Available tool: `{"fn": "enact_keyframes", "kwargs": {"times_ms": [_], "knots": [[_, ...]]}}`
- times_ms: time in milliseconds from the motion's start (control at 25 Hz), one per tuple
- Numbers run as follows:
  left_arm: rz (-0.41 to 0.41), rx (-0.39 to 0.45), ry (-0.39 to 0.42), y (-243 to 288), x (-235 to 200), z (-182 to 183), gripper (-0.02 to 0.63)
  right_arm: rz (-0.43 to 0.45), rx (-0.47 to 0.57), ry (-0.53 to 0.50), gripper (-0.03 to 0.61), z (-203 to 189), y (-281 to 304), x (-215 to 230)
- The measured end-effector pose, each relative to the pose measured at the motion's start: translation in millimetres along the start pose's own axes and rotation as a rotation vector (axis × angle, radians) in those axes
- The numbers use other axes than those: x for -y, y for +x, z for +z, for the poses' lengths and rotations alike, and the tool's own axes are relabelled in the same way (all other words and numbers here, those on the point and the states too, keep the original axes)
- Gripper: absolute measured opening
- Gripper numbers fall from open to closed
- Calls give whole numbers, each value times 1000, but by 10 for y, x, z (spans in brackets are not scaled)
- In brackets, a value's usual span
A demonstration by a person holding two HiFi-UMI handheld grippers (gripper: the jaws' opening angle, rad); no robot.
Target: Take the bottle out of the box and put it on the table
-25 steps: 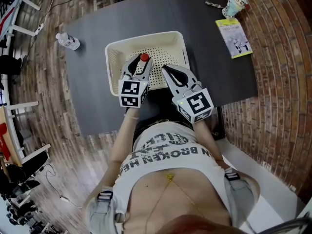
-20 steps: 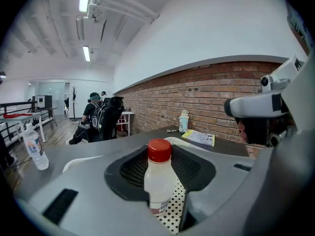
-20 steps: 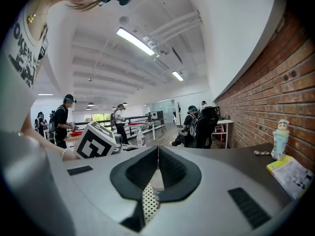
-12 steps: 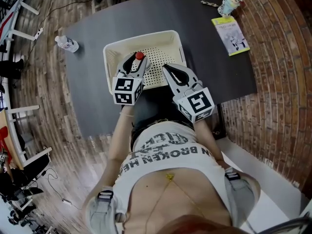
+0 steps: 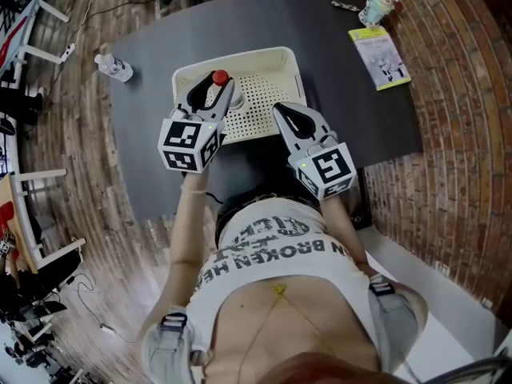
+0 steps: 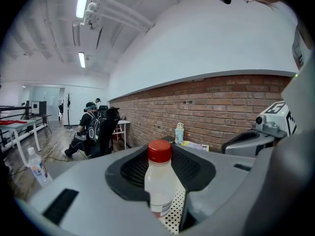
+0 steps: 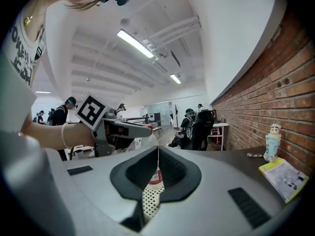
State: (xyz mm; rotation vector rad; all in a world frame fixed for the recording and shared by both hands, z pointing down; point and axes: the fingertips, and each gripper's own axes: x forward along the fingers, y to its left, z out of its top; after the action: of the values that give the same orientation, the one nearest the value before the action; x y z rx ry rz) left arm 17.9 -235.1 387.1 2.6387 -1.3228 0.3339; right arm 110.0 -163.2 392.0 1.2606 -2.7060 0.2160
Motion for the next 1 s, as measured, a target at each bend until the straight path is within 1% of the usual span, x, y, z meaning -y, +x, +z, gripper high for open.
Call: {"fn": "enact_keyframes", "kwargs": {"times_ms": [160,360,640,1000], "knots": [[-1,23,4,-107,6,224,146,2,5,0,9,7,-35,-12],[4,27,-8,-198,-15,382,146,3,12,-1,9,38,-70,-14],[1,19,2,-248,11,403,146,-1,20,-3,9,34,-100,-22],[-3,36,2,-289,31,448,146,6,18,-7,9,38,-99,-71]]}}
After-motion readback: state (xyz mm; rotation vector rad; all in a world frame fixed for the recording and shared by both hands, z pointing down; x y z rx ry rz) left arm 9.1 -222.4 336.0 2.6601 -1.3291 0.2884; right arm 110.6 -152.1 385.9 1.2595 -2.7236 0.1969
